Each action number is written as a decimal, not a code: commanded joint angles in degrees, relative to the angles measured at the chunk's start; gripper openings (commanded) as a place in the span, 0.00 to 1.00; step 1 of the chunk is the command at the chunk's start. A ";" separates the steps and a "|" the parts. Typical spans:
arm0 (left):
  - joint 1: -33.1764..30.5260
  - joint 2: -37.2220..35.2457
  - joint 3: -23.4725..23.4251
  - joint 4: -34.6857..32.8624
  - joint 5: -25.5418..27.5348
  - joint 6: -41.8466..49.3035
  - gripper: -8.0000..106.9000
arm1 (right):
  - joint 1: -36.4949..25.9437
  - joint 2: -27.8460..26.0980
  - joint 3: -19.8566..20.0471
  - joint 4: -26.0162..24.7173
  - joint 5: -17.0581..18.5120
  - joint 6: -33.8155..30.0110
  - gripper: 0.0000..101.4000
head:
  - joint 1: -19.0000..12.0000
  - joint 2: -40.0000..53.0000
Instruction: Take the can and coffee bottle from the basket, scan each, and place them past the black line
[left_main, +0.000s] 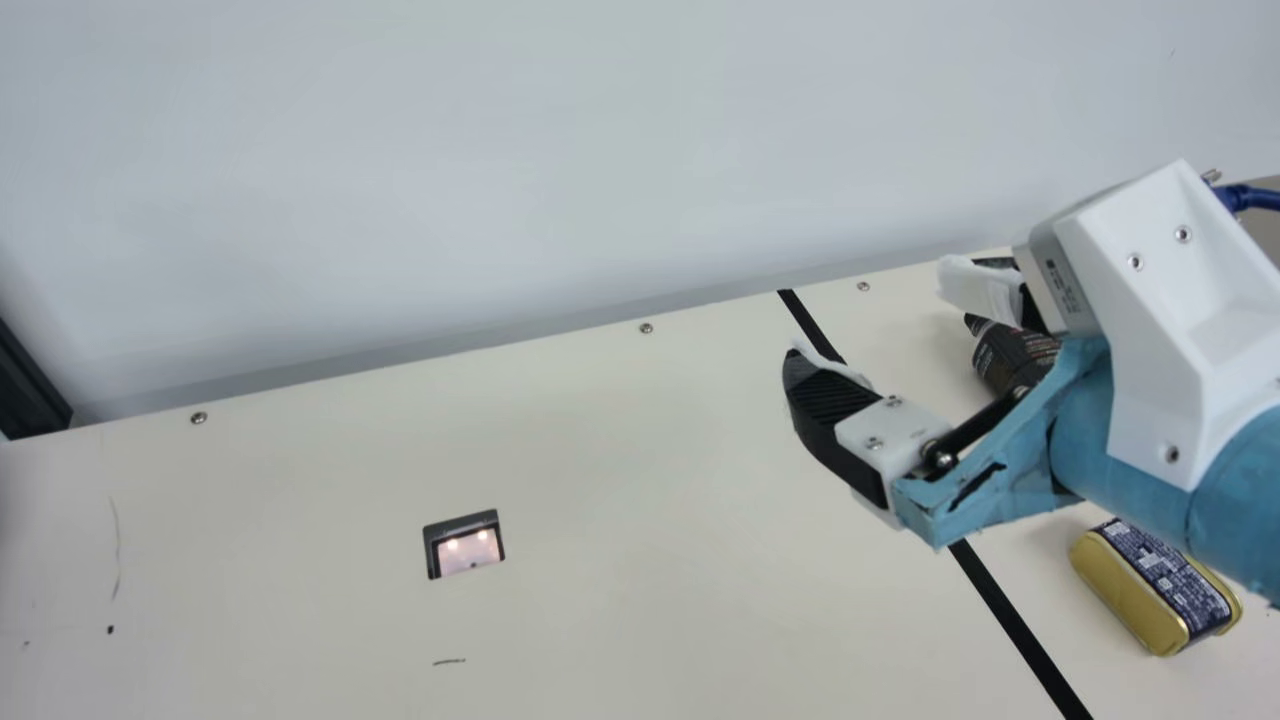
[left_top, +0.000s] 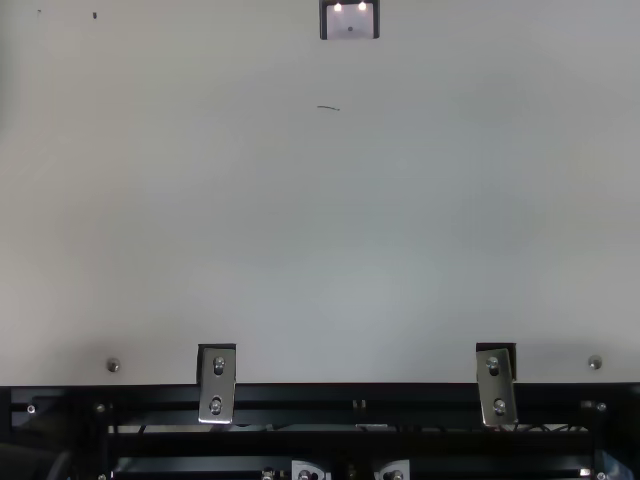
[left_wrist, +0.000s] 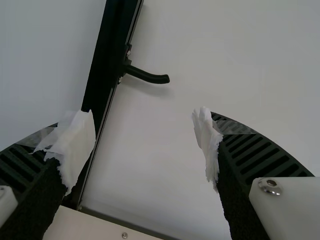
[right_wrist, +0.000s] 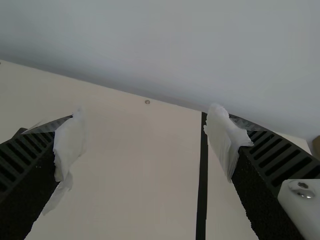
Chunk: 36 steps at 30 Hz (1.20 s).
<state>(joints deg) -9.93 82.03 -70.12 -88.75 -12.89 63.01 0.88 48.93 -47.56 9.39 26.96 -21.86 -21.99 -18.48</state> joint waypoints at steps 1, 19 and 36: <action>-0.27 0.53 -1.00 -2.19 -0.28 0.64 0.85 | 0.00 0.00 0.00 0.00 0.00 0.00 1.00 | -1.62 0.05; -1.04 5.21 -6.99 -6.27 -1.83 10.13 0.85 | 0.00 0.00 0.00 0.00 0.00 0.00 1.00 | -1.62 0.05; 1.25 9.71 -10.35 0.05 -0.49 10.78 0.85 | 0.00 0.00 0.00 0.00 0.00 0.00 1.00 | -1.62 0.05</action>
<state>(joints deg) -8.70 91.65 -80.03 -88.82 -12.97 75.18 0.88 48.93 -47.56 9.39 26.96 -21.86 -21.99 -18.48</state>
